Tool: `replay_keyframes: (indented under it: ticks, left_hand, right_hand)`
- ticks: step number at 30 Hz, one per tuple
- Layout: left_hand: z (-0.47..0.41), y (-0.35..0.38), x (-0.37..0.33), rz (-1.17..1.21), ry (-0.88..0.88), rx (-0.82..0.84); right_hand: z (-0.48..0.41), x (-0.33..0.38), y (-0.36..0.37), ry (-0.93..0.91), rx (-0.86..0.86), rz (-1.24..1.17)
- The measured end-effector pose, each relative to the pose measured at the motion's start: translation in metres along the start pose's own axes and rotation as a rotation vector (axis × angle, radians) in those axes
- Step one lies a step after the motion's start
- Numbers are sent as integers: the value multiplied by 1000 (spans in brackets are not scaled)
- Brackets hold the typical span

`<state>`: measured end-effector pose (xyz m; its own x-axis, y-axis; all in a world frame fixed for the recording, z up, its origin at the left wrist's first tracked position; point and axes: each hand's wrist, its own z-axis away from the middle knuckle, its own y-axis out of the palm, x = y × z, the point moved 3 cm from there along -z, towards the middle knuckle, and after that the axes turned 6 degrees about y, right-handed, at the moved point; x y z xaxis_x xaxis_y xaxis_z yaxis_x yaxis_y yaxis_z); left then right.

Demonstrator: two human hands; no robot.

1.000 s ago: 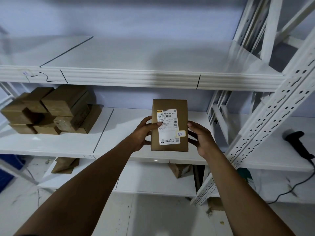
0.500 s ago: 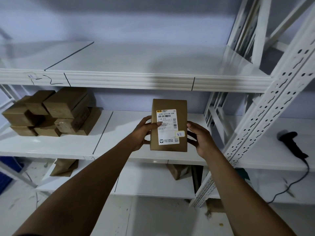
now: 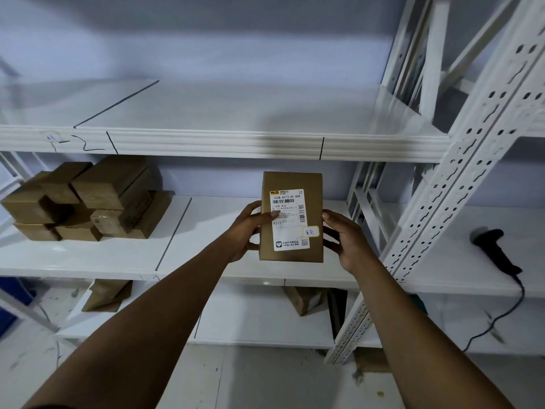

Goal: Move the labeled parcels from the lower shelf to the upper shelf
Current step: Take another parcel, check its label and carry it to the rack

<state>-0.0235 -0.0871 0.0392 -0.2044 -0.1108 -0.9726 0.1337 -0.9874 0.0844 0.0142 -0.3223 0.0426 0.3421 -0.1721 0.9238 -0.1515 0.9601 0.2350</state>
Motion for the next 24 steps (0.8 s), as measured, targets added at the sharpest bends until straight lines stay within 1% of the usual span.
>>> replay_keyframes:
  ticks: [7, 12, 16, 20, 24]
  left_hand:
    - [0, 4, 4, 9, 19, -10]
    - [17, -23, 15, 26, 8, -92]
    - [49, -83, 23, 60, 35, -246]
    - [107, -154, 33, 112, 68, -447]
    - [172, -221, 31, 145, 143, -635]
  right_hand:
    - [-3, 0, -6, -11, 11, 16]
    - [-9, -14, 21, 29, 69, 81]
    - [-15, -32, 84, 46, 202, 138]
    - [-8, -60, 174, 68, 379, 178]
    - [13, -82, 267, 83, 537, 197]
